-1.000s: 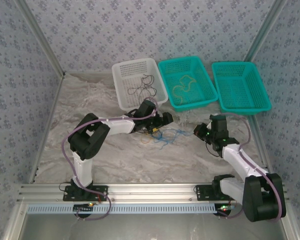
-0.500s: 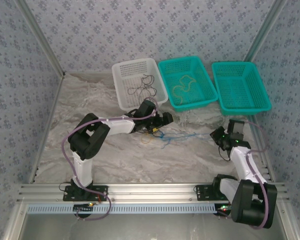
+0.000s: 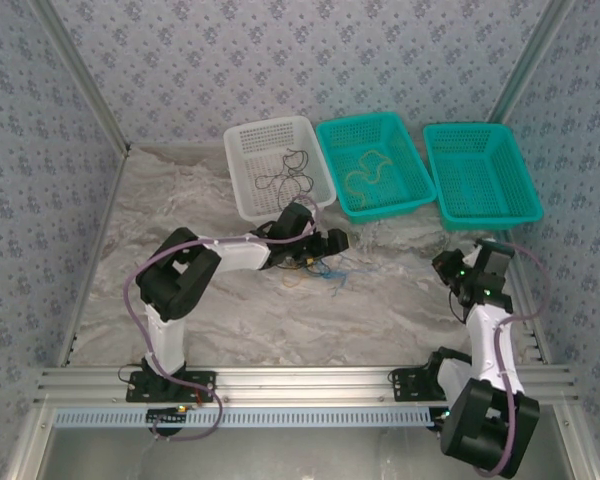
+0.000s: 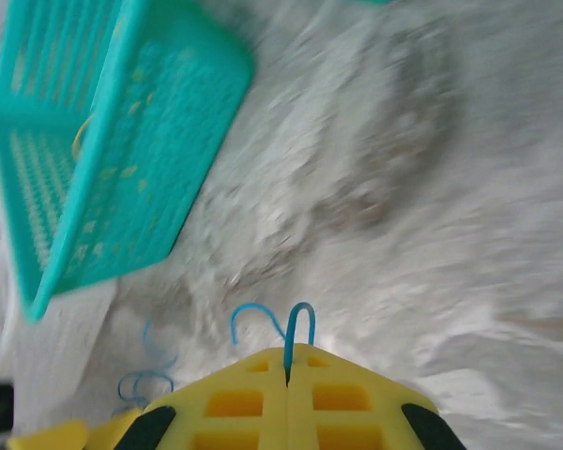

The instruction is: Untangle the cables

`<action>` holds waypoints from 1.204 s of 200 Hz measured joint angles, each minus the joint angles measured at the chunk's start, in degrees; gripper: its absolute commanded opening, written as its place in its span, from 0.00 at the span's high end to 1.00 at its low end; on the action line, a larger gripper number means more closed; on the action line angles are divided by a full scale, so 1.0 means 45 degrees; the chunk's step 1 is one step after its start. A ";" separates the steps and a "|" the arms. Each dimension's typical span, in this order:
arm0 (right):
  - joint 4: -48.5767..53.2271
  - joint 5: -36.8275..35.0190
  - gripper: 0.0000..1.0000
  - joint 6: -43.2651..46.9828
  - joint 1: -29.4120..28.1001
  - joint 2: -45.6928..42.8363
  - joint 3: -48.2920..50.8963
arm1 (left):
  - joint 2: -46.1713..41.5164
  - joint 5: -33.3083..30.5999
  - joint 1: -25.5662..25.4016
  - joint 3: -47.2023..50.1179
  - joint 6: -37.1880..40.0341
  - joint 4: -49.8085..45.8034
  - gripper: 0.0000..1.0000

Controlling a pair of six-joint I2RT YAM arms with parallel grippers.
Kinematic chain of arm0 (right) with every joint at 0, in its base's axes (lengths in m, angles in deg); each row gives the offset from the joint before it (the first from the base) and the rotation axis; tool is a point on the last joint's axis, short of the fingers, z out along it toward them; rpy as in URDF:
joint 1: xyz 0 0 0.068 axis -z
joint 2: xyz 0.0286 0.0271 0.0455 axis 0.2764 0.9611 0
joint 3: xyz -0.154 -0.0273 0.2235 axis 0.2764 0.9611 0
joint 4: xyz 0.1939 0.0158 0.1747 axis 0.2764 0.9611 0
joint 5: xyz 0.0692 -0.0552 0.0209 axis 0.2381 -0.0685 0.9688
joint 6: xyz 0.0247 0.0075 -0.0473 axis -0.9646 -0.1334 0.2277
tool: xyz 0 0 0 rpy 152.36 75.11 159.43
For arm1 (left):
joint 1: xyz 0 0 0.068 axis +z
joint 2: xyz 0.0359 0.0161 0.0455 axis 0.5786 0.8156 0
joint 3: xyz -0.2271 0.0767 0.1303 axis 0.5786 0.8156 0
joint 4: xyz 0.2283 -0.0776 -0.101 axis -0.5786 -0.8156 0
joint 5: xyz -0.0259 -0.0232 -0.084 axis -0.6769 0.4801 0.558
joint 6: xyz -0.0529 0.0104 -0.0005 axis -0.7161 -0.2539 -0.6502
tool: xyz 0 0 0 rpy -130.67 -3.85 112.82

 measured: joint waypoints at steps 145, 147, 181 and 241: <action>-0.0622 0.0539 1.00 -0.0029 -0.2710 -0.0534 -0.1962 | -0.1355 -0.1506 -0.2458 -0.1005 0.9039 -0.0316 0.13; -0.0622 0.0554 1.00 -0.0049 -0.2715 -0.0539 -0.1977 | -0.1287 -0.1564 -0.2482 -0.1098 0.9097 -0.0345 0.13; -0.0699 0.0797 1.00 -0.0437 -0.2837 -0.0641 -0.2093 | -0.0379 -0.2200 -0.2608 -0.2089 0.9578 -0.0947 0.17; -0.0801 0.1025 1.00 -0.0670 -0.2914 -0.0699 -0.2093 | 0.0350 -0.3104 -0.2599 -0.2453 0.9238 -0.1661 0.80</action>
